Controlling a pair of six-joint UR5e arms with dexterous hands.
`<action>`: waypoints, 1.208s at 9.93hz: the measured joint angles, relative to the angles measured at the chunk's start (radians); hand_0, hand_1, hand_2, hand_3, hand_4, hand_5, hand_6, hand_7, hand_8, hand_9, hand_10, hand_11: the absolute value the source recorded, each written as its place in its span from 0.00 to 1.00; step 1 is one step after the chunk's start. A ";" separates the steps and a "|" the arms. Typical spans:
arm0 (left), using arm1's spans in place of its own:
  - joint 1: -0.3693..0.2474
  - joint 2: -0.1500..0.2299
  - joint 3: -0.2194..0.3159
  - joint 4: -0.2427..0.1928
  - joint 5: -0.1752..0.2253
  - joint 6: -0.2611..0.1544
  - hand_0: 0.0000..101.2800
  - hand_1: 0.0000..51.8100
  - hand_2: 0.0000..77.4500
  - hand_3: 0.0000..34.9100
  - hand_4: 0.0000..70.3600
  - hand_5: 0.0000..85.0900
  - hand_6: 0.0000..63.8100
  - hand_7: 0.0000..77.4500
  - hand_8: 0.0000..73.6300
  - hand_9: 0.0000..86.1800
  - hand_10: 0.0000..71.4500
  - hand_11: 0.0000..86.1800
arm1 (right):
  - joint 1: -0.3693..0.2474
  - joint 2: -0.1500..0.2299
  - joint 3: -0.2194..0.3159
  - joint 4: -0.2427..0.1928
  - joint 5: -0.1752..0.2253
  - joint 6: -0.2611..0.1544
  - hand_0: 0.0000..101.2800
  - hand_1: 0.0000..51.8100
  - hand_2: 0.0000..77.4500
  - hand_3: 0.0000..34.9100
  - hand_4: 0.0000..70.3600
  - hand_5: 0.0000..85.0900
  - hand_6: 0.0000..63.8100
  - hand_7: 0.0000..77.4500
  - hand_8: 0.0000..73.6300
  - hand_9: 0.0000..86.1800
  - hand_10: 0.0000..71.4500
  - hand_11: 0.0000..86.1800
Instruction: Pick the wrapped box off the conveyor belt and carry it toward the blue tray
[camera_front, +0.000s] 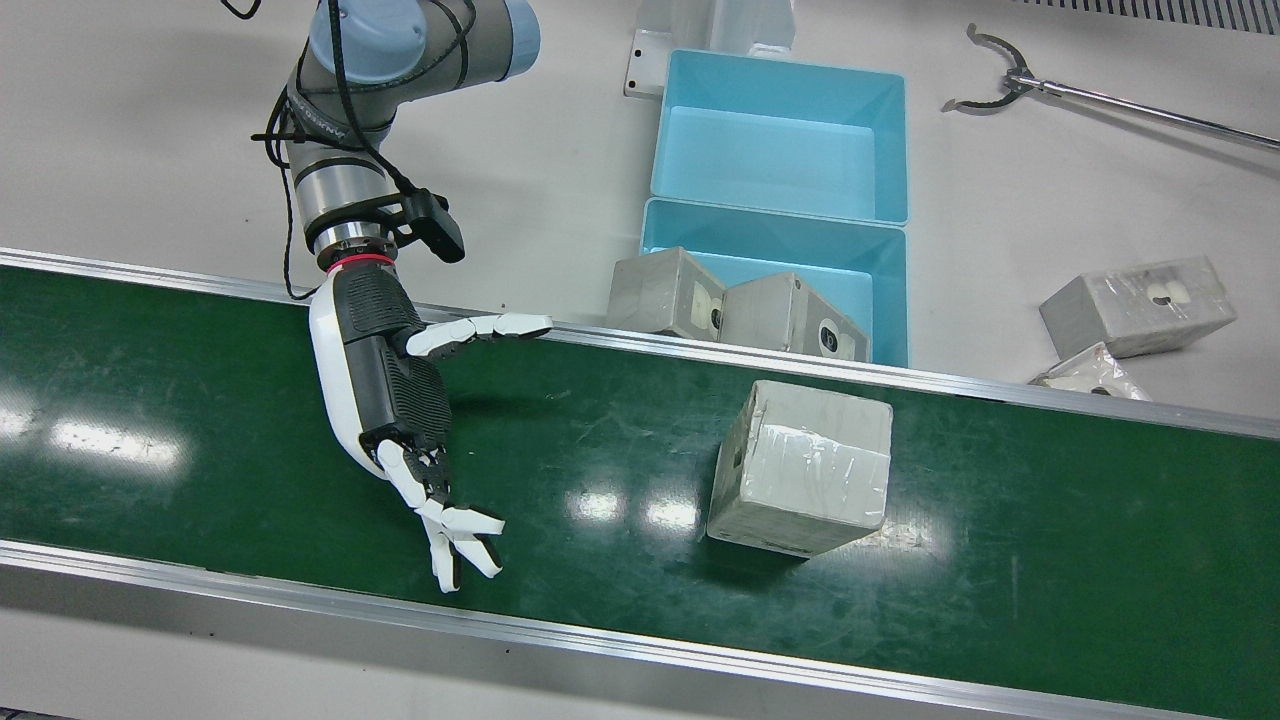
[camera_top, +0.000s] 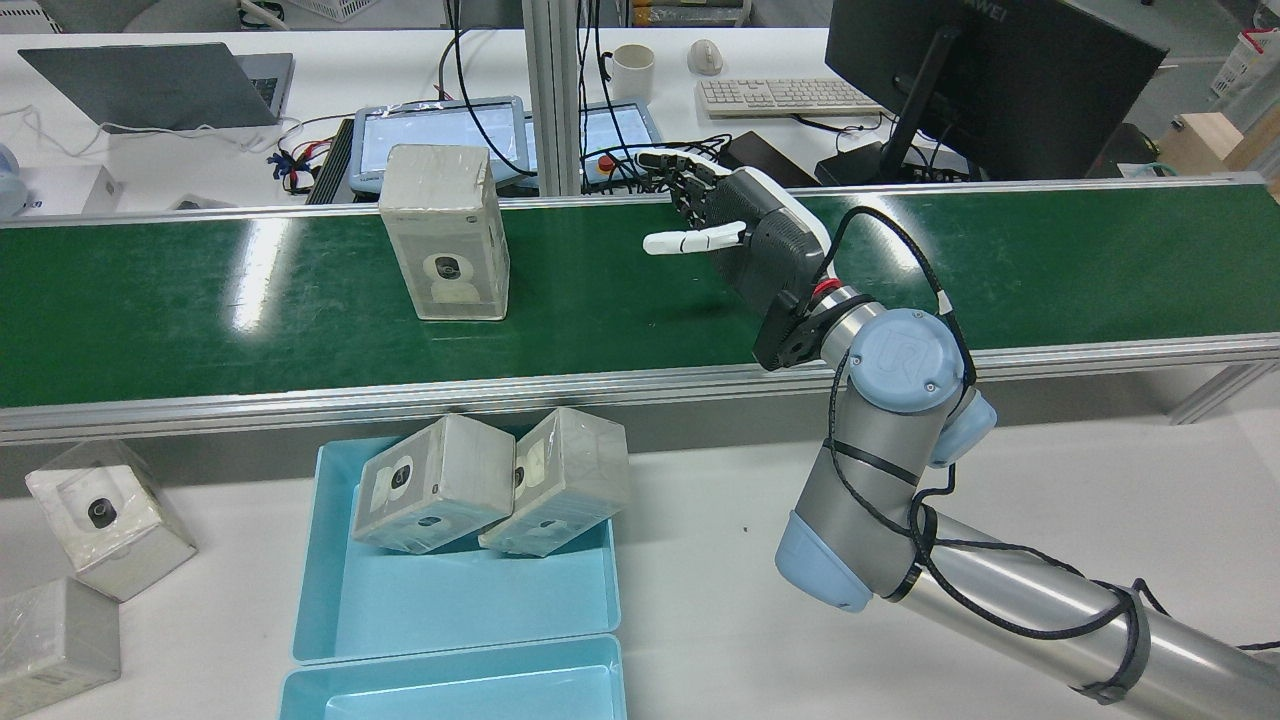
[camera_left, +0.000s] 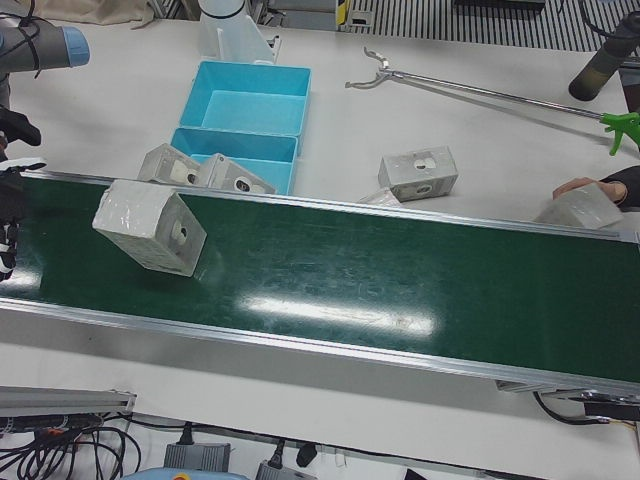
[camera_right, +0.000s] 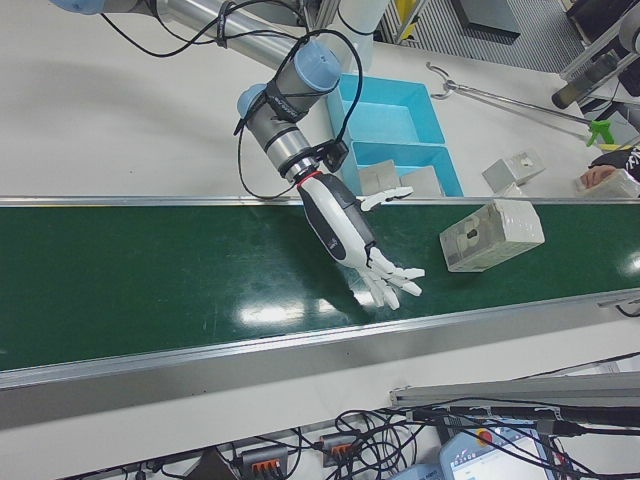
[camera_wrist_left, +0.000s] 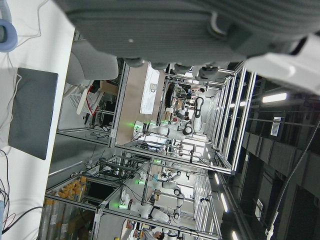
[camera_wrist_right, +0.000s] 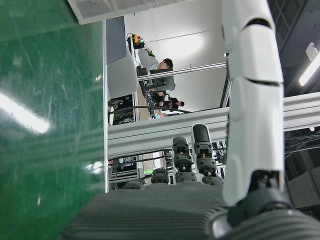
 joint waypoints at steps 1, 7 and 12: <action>0.000 0.000 0.000 0.000 0.000 0.000 0.00 0.00 0.01 0.00 0.00 0.01 0.01 0.01 0.01 0.01 0.01 0.01 | -0.001 0.000 0.000 0.000 0.000 0.000 0.48 0.32 0.15 0.00 0.15 0.29 0.09 0.08 0.01 0.05 0.00 0.01; 0.000 0.000 0.000 0.000 0.000 0.000 0.00 0.00 0.01 0.00 0.00 0.01 0.01 0.01 0.01 0.00 0.00 0.01 | -0.001 0.000 0.000 0.000 0.000 0.000 0.48 0.32 0.15 0.00 0.15 0.29 0.09 0.08 0.01 0.05 0.00 0.01; 0.000 0.000 0.000 0.000 0.000 0.000 0.00 0.00 0.01 0.00 0.00 0.01 0.01 0.01 0.01 0.00 0.01 0.01 | -0.002 0.000 -0.001 0.000 0.000 -0.004 0.48 0.32 0.17 0.00 0.15 0.31 0.09 0.08 0.02 0.05 0.00 0.01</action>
